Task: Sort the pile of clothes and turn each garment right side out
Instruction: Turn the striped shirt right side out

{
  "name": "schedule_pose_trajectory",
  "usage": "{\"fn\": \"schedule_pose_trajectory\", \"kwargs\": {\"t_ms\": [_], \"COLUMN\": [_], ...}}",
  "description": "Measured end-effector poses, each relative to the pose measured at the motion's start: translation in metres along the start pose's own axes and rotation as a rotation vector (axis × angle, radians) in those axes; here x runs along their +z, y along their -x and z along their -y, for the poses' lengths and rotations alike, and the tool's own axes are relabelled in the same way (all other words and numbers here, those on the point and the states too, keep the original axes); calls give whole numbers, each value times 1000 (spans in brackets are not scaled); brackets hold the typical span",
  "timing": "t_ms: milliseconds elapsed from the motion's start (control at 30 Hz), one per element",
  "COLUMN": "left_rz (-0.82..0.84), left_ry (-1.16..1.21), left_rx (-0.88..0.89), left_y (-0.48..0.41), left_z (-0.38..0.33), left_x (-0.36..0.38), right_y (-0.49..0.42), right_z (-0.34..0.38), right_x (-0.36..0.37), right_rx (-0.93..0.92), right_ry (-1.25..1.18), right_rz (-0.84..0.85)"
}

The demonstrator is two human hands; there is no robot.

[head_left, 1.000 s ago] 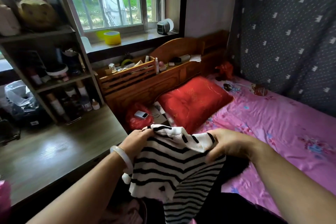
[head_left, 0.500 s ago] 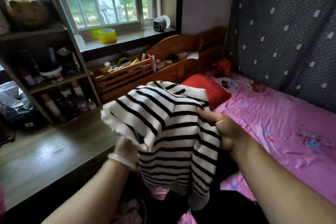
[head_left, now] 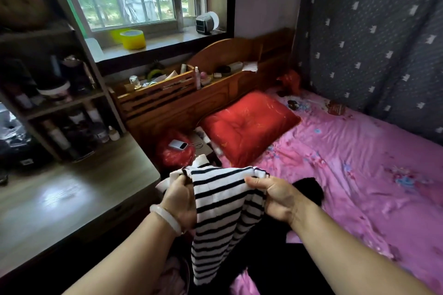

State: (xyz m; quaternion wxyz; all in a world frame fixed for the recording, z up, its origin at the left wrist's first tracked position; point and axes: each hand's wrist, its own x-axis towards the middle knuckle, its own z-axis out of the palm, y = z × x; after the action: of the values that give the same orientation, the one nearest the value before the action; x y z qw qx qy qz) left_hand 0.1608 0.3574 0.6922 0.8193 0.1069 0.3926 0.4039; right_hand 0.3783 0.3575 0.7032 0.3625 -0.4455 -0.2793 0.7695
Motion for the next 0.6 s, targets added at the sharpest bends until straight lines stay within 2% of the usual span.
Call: {"fn": "schedule_pose_trajectory", "kwargs": {"t_ms": [100,200,233,300,367,400,500,533,600], "left_rz": [-47,-54,-83,-255,-403,-420,-269,-226,-256], "left_ry": [-100,-344,-430,-634,-781,-867,-1289,-1460,-1792], "left_rx": [-64,-41,19,214,378,454,544,537,600], "left_y": [-3,-1,0,-3,-5,-6,-2,2,7], "left_z": [-1,1,2,2,-3,-5,-9,-8,-8], "left_x": [-14,-7,-4,-5,-7,-9,-6,-1,0], "right_y": [-2,0,0,-1,-7,-9,-13,-13,-9], "right_z": [5,9,11,16,19,20,18,17,15], "right_x": [2,6,7,5,1,-1,1,1,8], "right_rx": [-2,23,36,60,59,46,-78,-117,-173], "right_ry": [17,108,154,203,195,182,182,265,623], "right_rz": [-47,-71,-129,-297,-386,-401,-346,-293,-155]}}
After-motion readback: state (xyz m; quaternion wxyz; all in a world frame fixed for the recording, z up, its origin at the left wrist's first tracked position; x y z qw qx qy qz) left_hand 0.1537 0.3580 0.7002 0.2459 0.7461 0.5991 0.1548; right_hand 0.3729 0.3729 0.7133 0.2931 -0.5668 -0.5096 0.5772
